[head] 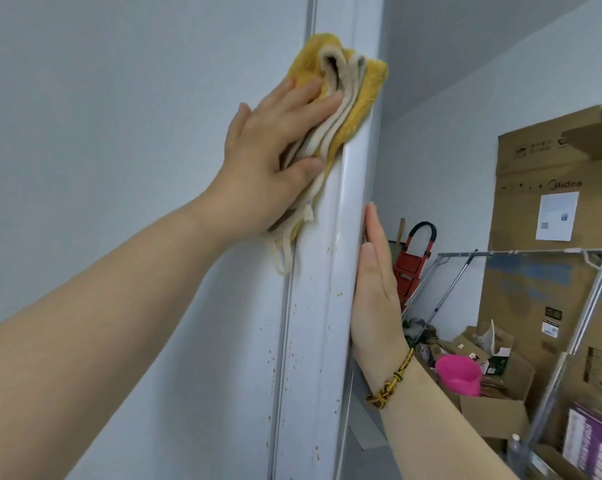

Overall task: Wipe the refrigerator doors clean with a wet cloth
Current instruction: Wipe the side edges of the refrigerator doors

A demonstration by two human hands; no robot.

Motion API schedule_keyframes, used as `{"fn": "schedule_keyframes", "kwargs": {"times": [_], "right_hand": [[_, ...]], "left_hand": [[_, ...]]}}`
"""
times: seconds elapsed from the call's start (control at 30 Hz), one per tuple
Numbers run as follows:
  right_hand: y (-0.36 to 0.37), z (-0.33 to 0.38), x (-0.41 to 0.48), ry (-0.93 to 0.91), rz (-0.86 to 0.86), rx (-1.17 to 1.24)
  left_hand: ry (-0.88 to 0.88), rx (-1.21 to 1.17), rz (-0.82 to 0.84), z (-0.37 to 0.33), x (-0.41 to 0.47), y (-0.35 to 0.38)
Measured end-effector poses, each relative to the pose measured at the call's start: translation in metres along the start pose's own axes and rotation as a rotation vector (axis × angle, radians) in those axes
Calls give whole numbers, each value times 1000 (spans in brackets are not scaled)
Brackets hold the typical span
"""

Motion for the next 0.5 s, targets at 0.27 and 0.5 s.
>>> {"fn": "schedule_keyframes", "kwargs": {"times": [0.27, 0.5], "right_hand": [[1, 1, 1, 18, 3, 19], [0, 1, 0, 6, -8, 20]], "left_hand": [[11, -23, 27, -4, -105, 37], [126, 0, 39, -7, -48, 13]]}}
Point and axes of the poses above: each hand's wrist, its own x-axis towards the middle knuckle, its own y-axis out of the palm, z = x × y, the point moved 5 cm from there along x, towards the middle knuckle, and after that the axes turned 3 degrees about -x, right-handed, at the moved point
